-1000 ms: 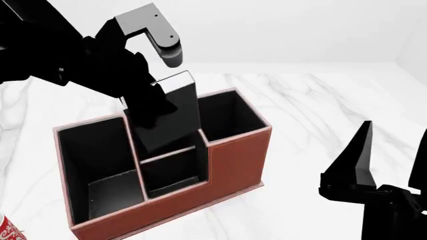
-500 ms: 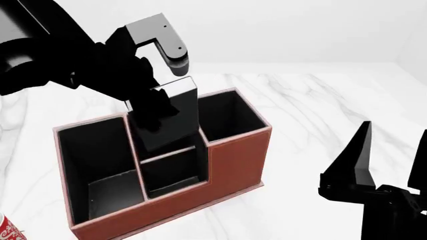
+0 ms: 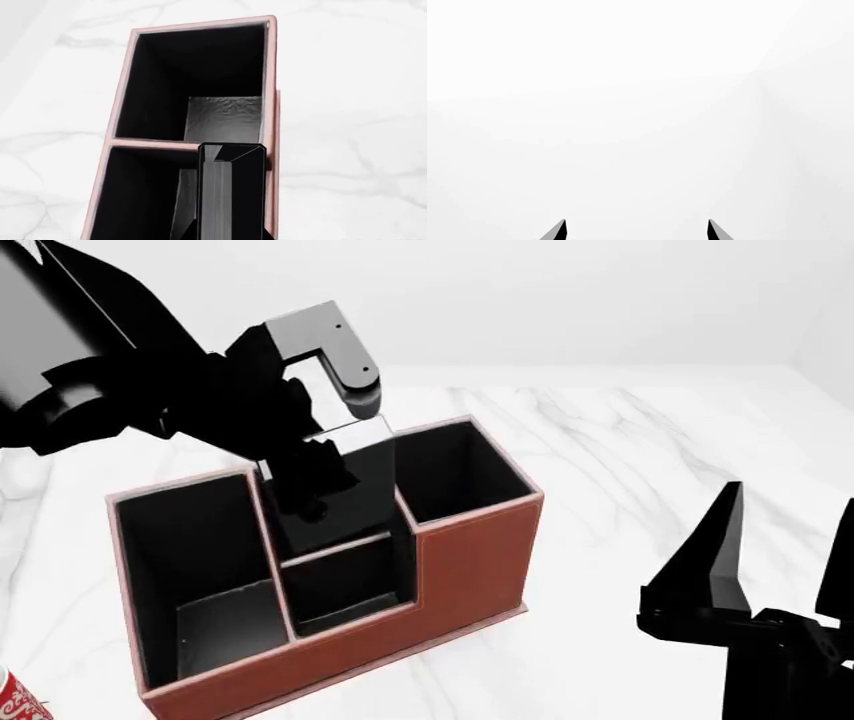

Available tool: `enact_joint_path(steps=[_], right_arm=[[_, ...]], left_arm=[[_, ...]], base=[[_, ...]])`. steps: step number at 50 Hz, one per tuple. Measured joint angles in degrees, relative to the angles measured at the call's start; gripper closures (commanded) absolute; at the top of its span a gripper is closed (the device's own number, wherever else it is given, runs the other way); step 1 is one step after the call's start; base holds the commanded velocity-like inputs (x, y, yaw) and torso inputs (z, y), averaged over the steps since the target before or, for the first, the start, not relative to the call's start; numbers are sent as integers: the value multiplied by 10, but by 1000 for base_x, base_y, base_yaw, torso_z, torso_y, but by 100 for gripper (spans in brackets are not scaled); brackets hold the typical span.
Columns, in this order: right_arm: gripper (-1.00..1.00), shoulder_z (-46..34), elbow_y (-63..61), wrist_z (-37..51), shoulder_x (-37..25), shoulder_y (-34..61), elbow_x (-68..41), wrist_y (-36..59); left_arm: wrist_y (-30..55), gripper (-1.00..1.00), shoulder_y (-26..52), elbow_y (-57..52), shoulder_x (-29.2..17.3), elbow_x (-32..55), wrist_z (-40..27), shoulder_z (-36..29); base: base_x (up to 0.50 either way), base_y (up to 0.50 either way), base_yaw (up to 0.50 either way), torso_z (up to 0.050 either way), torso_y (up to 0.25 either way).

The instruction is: Pick up the book and place it in the back compartment of the caddy.

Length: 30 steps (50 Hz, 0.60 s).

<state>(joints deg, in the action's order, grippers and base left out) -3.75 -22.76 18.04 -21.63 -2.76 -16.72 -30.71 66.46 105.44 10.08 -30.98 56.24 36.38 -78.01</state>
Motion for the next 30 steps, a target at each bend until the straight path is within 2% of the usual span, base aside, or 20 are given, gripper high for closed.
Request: enact_joint_path(steps=[30], right_arm=[[-100, -3, 1, 3, -3, -1, -1, -1]], left_arm=[[-23, 100, 0, 26, 14, -30, 1, -16]], base=[[0, 0, 0, 0, 1]])
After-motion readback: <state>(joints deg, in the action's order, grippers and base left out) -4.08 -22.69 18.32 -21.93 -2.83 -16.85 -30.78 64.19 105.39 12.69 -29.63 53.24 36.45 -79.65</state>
